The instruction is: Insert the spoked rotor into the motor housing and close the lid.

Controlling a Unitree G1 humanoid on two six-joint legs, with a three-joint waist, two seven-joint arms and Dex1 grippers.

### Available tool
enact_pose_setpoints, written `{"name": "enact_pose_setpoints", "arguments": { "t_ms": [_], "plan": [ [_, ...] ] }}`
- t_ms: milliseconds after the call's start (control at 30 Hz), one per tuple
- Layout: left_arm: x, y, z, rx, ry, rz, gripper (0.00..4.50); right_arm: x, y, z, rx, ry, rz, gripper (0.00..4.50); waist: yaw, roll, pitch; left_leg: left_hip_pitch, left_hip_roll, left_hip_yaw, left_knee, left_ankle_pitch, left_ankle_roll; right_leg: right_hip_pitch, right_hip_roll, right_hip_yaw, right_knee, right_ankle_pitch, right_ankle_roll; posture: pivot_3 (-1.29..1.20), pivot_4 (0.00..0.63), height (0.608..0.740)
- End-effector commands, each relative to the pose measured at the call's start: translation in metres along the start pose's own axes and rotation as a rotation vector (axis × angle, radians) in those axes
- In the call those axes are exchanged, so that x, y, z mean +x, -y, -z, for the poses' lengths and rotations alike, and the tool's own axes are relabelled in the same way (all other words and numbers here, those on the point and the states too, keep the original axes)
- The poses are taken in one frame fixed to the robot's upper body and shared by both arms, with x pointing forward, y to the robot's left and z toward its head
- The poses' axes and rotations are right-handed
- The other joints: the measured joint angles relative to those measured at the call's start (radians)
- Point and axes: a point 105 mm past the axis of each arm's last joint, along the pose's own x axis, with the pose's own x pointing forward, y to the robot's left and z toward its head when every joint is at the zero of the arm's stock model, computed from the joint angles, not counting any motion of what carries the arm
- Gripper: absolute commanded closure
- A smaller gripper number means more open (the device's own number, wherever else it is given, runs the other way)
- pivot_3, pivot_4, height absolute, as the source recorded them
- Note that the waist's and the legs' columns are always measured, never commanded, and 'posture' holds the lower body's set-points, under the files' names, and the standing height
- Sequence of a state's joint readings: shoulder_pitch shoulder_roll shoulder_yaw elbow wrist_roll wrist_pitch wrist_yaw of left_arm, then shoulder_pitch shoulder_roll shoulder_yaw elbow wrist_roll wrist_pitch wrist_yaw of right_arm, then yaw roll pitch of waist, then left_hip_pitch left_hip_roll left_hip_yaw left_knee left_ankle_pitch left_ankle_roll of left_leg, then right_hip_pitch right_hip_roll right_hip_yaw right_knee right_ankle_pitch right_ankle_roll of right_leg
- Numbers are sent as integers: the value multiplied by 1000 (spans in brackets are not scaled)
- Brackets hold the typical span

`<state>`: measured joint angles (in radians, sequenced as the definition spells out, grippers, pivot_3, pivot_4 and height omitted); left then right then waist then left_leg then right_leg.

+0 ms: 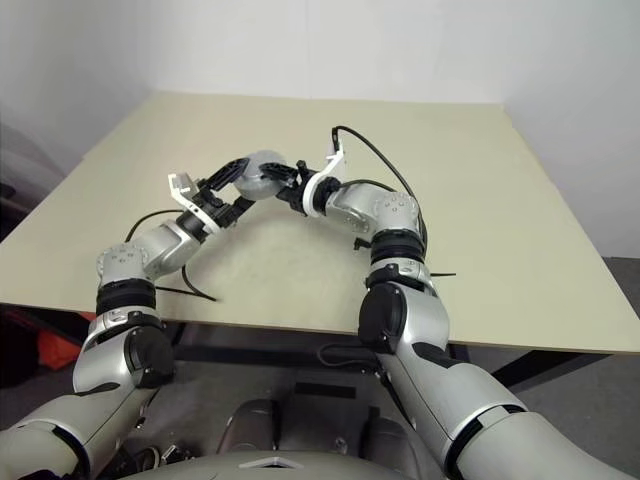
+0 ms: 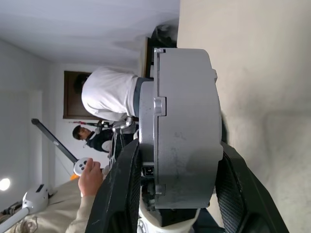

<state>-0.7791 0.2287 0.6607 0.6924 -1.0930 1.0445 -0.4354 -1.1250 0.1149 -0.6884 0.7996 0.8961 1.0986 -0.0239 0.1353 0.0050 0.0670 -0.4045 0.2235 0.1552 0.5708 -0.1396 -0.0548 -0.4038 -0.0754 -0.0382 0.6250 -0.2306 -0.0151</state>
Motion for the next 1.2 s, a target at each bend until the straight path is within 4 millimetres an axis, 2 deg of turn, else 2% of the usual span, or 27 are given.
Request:
{"name": "enact_pose_setpoints", "arguments": {
  "t_ms": [33, 100, 133, 433, 533, 633, 767, 900, 1000, 1067, 1200],
  "plan": [
    [7, 15, -7, 31, 20, 54, 1247, -4, -30, -11, -49, 42, -98, 2495, 0, 0, 0, 0, 0, 0, 0, 0, 0, 0, 0, 0, 0, 0, 0, 0, 0, 740],
    [7, 15, -8, 30, 25, 55, 1966, -4, -30, -11, -52, 43, -97, 2495, 0, 0, 0, 0, 0, 0, 0, 0, 0, 0, 0, 0, 0, 0, 0, 0, 0, 740],
    [7, 15, -8, 30, 27, 55, 2190, -4, -30, -11, -53, 43, -97, 2495, 0, 0, 0, 0, 0, 0, 0, 0, 0, 0, 0, 0, 0, 0, 0, 0, 0, 740],
    [7, 14, -5, 28, 9, 48, 2226, -4, -31, -8, -71, 29, -100, 2495, 0, 0, 0, 0, 0, -2, 1, 1, -1, 1, 0, -1, 0, 0, 0, 0, 0, 740],
    [8, 13, -4, 28, 10, 41, 2226, -5, -37, -5, -88, 18, -150, 2495, 0, 0, 0, 0, 0, -2, 1, 1, -1, 2, 0, -1, 0, 0, 0, 0, 0, 740],
    [8, 12, -5, 28, 15, 35, 2226, -6, -40, -4, -109, 16, -166, 1487, 1, 0, 0, 0, 0, -2, 1, 1, -1, 2, 0, -2, 0, 0, 0, 0, 0, 740],
    [7, 9, -9, 39, 43, 17, 2226, -3, -35, -12, -165, 76, -105, 96, 1, 0, 0, 0, 0, -3, 1, 1, -2, 2, 0, -2, 0, 1, 0, 0, 0, 740],
    [5, 6, -13, 68, 66, -8, 2226, -3, -34, -13, -183, 85, -95, 40, 1, 0, 0, 0, 0, -3, 1, 1, -2, 2, 0, -3, 0, 1, -1, 0, 0, 740],
    [-1, -1, -28, 154, 152, -73, 2226, -2, -27, -17, -198, 110, -54, 40, 1, 0, 0, 0, 0, -3, 1, 1, -2, 3, 0, -3, 0, 1, -1, 0, 0, 740],
    [-16, -7, -55, 219, 302, -129, 2226, -3, -15, -25, -200, 154, 11, 40, 1, 0, 0, 0, 0, -4, 1, 2, -3, 3, 0, -3, 0, 1, -1, 0, 0, 740],
    [-39, -16, -80, 263, 458, -204, 2226, -7, -5, -31, -192, 177, 44, 40, -6, 0, 0, 1, 0, -4, 1, 2, -3, 3, 0, -3, 0, 1, -1, 0, 0, 740]
  ]
}}
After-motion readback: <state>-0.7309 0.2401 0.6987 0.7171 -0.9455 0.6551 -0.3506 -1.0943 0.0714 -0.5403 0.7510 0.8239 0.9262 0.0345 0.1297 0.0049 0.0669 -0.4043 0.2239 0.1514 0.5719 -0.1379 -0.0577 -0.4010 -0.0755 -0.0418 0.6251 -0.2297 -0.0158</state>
